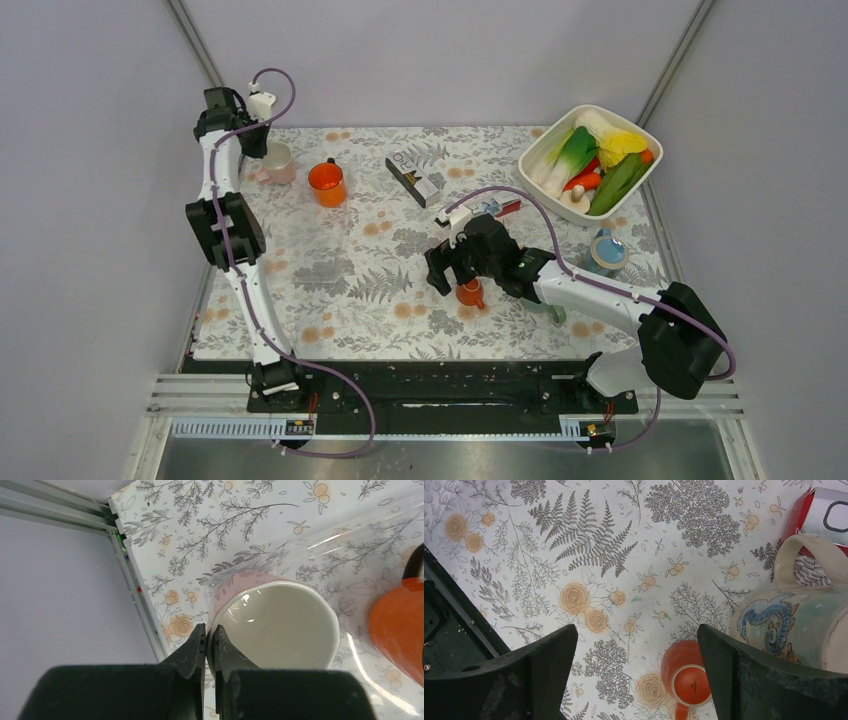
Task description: Turn the mug right side up
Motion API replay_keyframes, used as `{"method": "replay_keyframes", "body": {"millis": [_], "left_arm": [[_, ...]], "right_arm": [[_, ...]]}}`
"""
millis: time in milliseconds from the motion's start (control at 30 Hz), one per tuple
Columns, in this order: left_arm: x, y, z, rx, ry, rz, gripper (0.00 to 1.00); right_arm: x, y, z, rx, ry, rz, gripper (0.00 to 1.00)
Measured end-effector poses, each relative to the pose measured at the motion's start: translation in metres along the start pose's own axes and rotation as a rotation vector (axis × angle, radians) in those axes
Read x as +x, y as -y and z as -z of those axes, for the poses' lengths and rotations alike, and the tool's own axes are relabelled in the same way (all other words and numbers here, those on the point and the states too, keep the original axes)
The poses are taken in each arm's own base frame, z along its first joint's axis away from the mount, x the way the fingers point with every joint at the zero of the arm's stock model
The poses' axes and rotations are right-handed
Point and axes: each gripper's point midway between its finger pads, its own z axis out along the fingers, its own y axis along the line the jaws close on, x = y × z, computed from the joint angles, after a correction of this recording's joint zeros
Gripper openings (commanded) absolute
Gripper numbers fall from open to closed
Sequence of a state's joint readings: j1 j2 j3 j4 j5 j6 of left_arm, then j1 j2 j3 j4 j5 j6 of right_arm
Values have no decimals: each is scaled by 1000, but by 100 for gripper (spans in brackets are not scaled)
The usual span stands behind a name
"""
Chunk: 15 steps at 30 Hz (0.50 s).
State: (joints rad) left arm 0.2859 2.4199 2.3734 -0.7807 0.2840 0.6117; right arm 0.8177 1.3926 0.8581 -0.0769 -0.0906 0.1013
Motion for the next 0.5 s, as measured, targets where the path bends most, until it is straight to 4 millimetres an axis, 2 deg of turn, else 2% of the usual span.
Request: {"method": "replay_keyframes", "body": {"millis": [233,267,300,333,367,400,500], "left_arm": [[8,2,4,40,-3,49,0],[8,2,4,41,-4,48,5],[7,3,4,41,-4,46,24],[7,3,4,41,-5,43,54],[7,3,4,37,-8,36,66],[7,4,3,31,-15,27,73],[13,9,-5,18,-46,3,76]], "right_arm": [[1,-1,0,-3,-3,-1,99],[1,-1,0,-4,-4,-1,99],[1,-1,0,-4,-4,-1,99],[1,-1,0,-4,-4,-1,99],[1,-1,0,-4,-4,-1,99],[1,-1,0,-4,-5,-1,99],[1,-1,0,-4,-5,-2,99]]}}
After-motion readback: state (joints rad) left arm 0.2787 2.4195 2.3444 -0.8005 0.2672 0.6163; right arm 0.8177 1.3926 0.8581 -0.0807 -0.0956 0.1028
